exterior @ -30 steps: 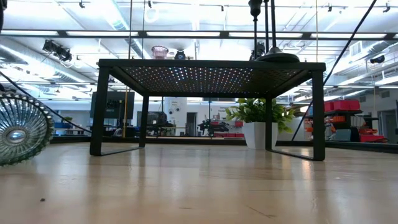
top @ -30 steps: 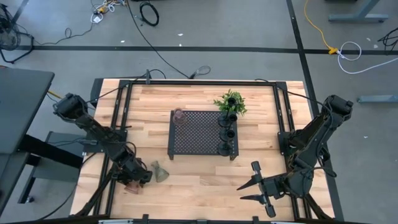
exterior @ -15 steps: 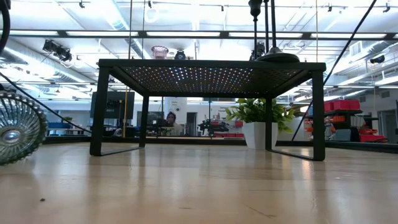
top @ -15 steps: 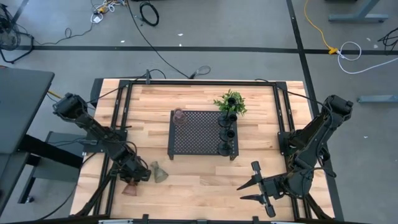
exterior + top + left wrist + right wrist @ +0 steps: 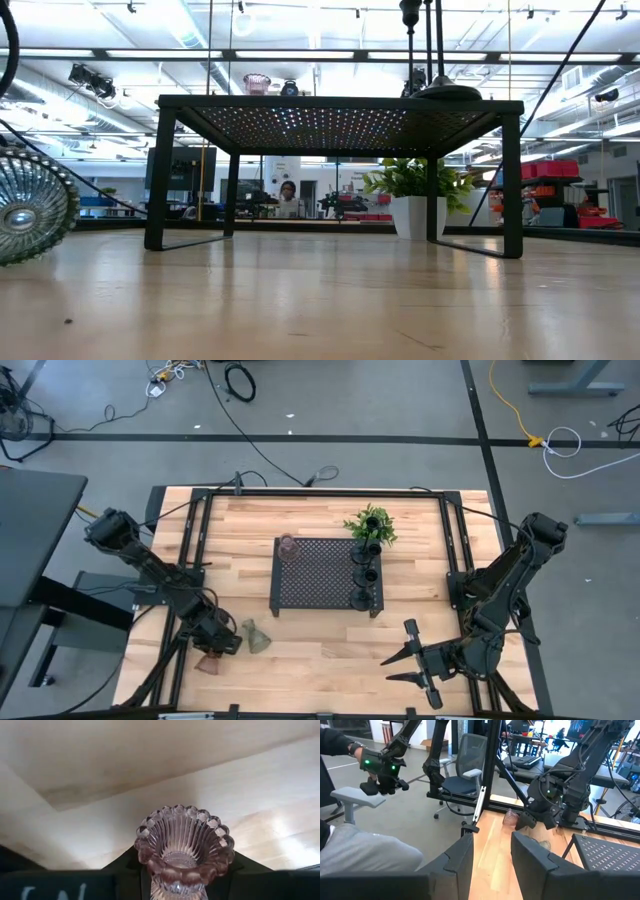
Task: Pick & Place candle stick holders
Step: Put the pink glass candle stick holder on the shelf
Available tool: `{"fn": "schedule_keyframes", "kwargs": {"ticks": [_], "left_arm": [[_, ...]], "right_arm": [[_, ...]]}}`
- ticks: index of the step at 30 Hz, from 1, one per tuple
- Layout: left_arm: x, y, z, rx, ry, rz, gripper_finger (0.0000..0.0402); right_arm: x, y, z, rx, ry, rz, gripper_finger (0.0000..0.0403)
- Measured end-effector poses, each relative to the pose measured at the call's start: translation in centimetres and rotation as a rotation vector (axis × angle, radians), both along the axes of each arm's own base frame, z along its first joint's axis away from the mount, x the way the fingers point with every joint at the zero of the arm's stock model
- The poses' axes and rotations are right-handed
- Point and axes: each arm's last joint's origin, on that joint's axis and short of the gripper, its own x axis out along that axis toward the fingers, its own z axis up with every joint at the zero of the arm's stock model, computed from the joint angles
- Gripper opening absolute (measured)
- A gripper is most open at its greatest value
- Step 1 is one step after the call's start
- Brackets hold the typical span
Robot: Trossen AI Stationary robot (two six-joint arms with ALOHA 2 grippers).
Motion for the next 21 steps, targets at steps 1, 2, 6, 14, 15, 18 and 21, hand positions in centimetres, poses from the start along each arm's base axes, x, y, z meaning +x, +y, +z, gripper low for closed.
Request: {"fn": "schedule_keyframes", "kwargs": {"ticks": [1,2,6,14,15,18,21], "left_arm": [[0.1,0.0,0.3,0.029,-0.024,-0.007,0.0126],[0.3,0.0,0.8,0.071,-0.064,-0.012,0.0126],[0.9,0.4,3.7,0.304,-0.188,-0.037,0.0126],[2.1,0.5,11.7,0.604,-0.377,-0.122,0.0126],[2.3,0.5,12.8,0.643,-0.407,-0.132,0.0126],[2.7,0.7,15.0,0.788,-0.509,-0.191,0.0126],[3.2,0.7,16.8,0.942,-0.633,-0.26,0.0126]], "right_arm": [[0.0,0.0,0.0,0.0,0.0,0.0,0.013],[0.0,0.0,0.0,0.0,0.0,-0.001,0.013],[0.1,-0.1,0.0,0.0,0.0,-0.005,0.013],[0.4,-0.3,-0.1,0.011,0.01,-0.02,0.013],[0.4,-0.3,-0.1,0.01,0.011,-0.021,0.013],[0.4,-0.4,-0.2,-0.001,0.02,-0.021,0.013],[0.4,-0.4,-0.3,0.002,0.024,-0.022,0.013]]}}
